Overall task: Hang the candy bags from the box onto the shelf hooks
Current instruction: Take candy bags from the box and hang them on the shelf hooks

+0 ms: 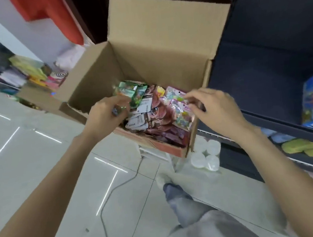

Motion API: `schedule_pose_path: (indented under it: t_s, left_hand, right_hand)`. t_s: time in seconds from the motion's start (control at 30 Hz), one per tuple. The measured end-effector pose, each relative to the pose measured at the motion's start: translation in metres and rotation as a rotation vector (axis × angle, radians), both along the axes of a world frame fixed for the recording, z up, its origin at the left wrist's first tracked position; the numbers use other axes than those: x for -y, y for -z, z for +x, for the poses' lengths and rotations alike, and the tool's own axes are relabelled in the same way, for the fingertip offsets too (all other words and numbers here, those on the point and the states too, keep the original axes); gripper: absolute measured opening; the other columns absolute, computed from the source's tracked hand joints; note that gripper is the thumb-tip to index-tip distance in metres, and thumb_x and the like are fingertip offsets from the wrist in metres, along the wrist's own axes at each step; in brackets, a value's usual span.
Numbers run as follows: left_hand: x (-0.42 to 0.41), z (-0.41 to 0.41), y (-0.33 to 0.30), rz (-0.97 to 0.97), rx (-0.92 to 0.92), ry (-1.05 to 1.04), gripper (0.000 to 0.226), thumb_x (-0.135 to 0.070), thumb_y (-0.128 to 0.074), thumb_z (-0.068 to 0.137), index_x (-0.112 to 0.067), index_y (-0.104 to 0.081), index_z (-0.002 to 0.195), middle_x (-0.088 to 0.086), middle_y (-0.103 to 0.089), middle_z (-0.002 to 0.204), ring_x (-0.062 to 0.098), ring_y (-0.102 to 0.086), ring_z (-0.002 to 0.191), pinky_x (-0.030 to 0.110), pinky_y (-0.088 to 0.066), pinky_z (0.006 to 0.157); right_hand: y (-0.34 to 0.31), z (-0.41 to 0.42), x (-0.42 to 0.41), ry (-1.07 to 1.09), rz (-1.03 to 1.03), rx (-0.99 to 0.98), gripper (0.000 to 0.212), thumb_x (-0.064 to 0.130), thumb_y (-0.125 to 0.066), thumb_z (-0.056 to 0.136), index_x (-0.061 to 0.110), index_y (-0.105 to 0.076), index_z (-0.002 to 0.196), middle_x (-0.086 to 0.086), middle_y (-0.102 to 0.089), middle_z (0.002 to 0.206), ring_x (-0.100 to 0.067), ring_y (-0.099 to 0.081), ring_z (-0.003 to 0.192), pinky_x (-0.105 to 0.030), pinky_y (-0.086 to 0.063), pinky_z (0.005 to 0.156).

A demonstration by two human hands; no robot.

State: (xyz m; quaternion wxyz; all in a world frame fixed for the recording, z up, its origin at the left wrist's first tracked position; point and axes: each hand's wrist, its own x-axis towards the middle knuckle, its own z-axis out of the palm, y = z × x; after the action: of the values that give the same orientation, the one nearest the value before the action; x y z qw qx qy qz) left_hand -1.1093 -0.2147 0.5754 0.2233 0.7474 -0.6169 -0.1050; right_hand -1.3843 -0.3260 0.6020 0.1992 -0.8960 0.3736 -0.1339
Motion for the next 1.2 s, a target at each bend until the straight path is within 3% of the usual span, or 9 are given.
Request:
schedule_pose_path:
  t_s: [0.07, 0.17, 0.23, 0.3, 0.4, 0.6, 0.83, 1.0, 1.2]
  left_hand:
    - [0.013, 0.025, 0.007, 0.05, 0.017, 0.017, 0.028, -0.014, -0.067, 0.085, -0.022, -0.07, 0.111, -0.009, -0.071, 0.101, 0.013, -0.062, 0.084, 0.029, -0.051, 0.078]
    - [0.026, 0.057, 0.012, 0.058, 0.035, 0.038, 0.023, -0.023, -0.068, 0.083, -0.023, -0.071, 0.105, -0.014, -0.069, 0.098, 0.019, -0.064, 0.086, 0.033, -0.052, 0.078]
    - [0.04, 0.081, 0.014, 0.062, 0.076, 0.053, 0.025, -0.03, -0.065, 0.082, -0.021, -0.07, 0.105, -0.008, -0.07, 0.099, 0.023, -0.064, 0.089, 0.035, -0.052, 0.079]
    - [0.058, 0.106, 0.02, 0.098, 0.152, 0.086, 0.03, -0.021, -0.07, 0.079, -0.018, -0.067, 0.109, 0.002, -0.069, 0.102, 0.031, -0.063, 0.094, 0.041, -0.053, 0.081]
    - [0.092, 0.133, 0.033, 0.189, 0.268, 0.213, 0.045, -0.014, -0.075, 0.075, -0.016, -0.063, 0.119, 0.011, -0.065, 0.109, 0.037, -0.06, 0.099, 0.046, -0.051, 0.086]
    - [0.162, 0.138, 0.072, 0.516, 0.424, 0.376, 0.066, -0.035, -0.067, 0.085, -0.021, -0.035, 0.141, 0.006, -0.045, 0.137, 0.027, -0.04, 0.128, 0.042, -0.033, 0.106]
    - [0.178, 0.13, 0.117, 0.536, 0.353, 0.374, 0.07, -0.038, -0.067, 0.083, -0.017, -0.032, 0.14, 0.008, -0.039, 0.14, 0.027, -0.033, 0.13, 0.041, -0.027, 0.105]
    - [0.188, 0.144, 0.129, 0.598, 0.331, 0.416, 0.077, -0.04, -0.066, 0.082, -0.02, -0.027, 0.145, 0.004, -0.026, 0.152, 0.024, -0.016, 0.141, 0.042, -0.012, 0.114]
    - [0.19, 0.147, 0.138, 0.731, 0.247, 0.513, 0.099, -0.038, -0.074, 0.076, -0.033, -0.009, 0.151, 0.001, -0.009, 0.16, 0.023, 0.0, 0.148, 0.055, -0.001, 0.115]
  right_hand:
    - [0.006, 0.036, 0.019, -0.059, -0.008, -0.041, 0.024, 0.025, -0.055, 0.096, 0.024, -0.063, 0.119, 0.002, -0.065, 0.114, -0.021, -0.062, 0.095, -0.03, -0.042, 0.068]
    - [0.016, 0.086, 0.044, -0.12, 0.015, -0.072, 0.025, 0.023, -0.053, 0.097, 0.023, -0.063, 0.12, 0.0, -0.064, 0.119, -0.022, -0.061, 0.106, -0.031, -0.045, 0.079]
    - [0.026, 0.114, 0.061, -0.115, 0.033, -0.103, 0.024, 0.021, -0.053, 0.098, 0.022, -0.063, 0.12, 0.0, -0.064, 0.117, -0.02, -0.061, 0.105, -0.026, -0.039, 0.077]
    - [0.038, 0.141, 0.076, -0.108, 0.061, -0.148, 0.025, 0.021, -0.053, 0.098, 0.021, -0.062, 0.121, 0.0, -0.064, 0.118, -0.018, -0.06, 0.105, -0.024, -0.035, 0.078]
    - [0.064, 0.176, 0.094, -0.083, 0.11, -0.216, 0.029, 0.02, -0.052, 0.098, 0.019, -0.057, 0.127, -0.003, -0.061, 0.122, -0.021, -0.058, 0.11, -0.029, -0.041, 0.085]
    - [0.118, 0.224, 0.115, 0.049, 0.195, -0.328, 0.048, 0.025, -0.059, 0.094, 0.019, -0.043, 0.139, -0.008, -0.05, 0.133, -0.03, -0.049, 0.122, -0.043, -0.047, 0.095]
    - [0.157, 0.264, 0.12, 0.274, 0.35, -0.388, 0.055, 0.023, -0.053, 0.097, 0.028, -0.031, 0.147, -0.016, -0.063, 0.119, -0.036, -0.064, 0.103, -0.042, -0.053, 0.08]
    - [0.177, 0.277, 0.118, 0.41, 0.356, -0.264, 0.053, -0.002, -0.051, 0.092, 0.03, -0.055, 0.134, -0.015, -0.07, 0.11, -0.034, -0.066, 0.097, -0.042, -0.054, 0.084]
    - [0.179, 0.242, 0.103, 0.509, 0.323, -0.229, 0.047, 0.001, -0.06, 0.092, 0.031, -0.06, 0.129, -0.007, -0.072, 0.098, -0.021, -0.067, 0.073, -0.03, -0.055, 0.068]
